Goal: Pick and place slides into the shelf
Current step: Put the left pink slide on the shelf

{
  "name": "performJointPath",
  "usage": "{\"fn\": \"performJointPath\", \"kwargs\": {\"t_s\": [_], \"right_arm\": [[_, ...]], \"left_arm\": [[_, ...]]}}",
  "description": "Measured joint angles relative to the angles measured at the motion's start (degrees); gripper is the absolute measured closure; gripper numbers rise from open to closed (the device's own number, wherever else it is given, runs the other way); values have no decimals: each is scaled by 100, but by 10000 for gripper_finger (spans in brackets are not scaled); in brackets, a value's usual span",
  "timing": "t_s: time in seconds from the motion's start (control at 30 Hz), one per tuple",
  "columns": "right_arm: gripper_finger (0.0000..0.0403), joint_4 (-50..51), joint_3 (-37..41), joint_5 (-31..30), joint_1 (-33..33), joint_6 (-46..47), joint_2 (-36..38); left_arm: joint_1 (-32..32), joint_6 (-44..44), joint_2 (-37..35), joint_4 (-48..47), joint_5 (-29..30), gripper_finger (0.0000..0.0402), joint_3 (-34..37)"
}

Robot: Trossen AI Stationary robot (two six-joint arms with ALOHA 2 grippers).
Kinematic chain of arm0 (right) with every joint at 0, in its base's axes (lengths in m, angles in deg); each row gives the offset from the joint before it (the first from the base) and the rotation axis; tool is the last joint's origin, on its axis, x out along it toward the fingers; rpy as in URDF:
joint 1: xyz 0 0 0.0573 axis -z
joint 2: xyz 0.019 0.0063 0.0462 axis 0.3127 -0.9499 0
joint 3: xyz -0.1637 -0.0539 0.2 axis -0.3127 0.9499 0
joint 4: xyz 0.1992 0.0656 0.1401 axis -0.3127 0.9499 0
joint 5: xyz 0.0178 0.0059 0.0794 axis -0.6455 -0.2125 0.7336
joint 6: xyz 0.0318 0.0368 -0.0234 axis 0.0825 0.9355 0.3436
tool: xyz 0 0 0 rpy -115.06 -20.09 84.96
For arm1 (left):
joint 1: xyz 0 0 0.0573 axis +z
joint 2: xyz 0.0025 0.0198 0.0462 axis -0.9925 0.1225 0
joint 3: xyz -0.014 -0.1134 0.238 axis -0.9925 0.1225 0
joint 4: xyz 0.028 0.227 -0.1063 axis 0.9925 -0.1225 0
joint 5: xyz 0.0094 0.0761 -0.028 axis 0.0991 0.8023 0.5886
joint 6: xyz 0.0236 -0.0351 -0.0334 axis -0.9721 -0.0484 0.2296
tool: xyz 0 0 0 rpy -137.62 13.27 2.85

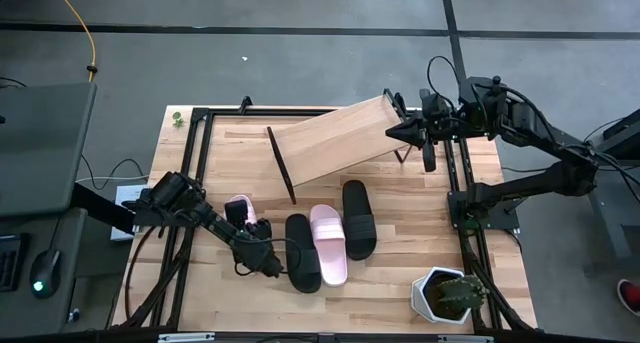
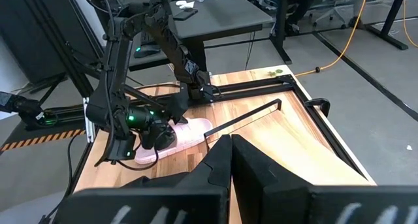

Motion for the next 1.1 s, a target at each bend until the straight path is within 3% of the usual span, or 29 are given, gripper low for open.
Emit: {"fn": "performJointPath", "kwargs": {"t_s": [0.43,1.1], "right_arm": [[402,-16,0,15,0,-34,-422],[402,-364,0,40,0,-282,-647]], "left_arm": [[0,13,0,-24,-31,391,0],[-2,103,0,-603,129,394,-486]]}}
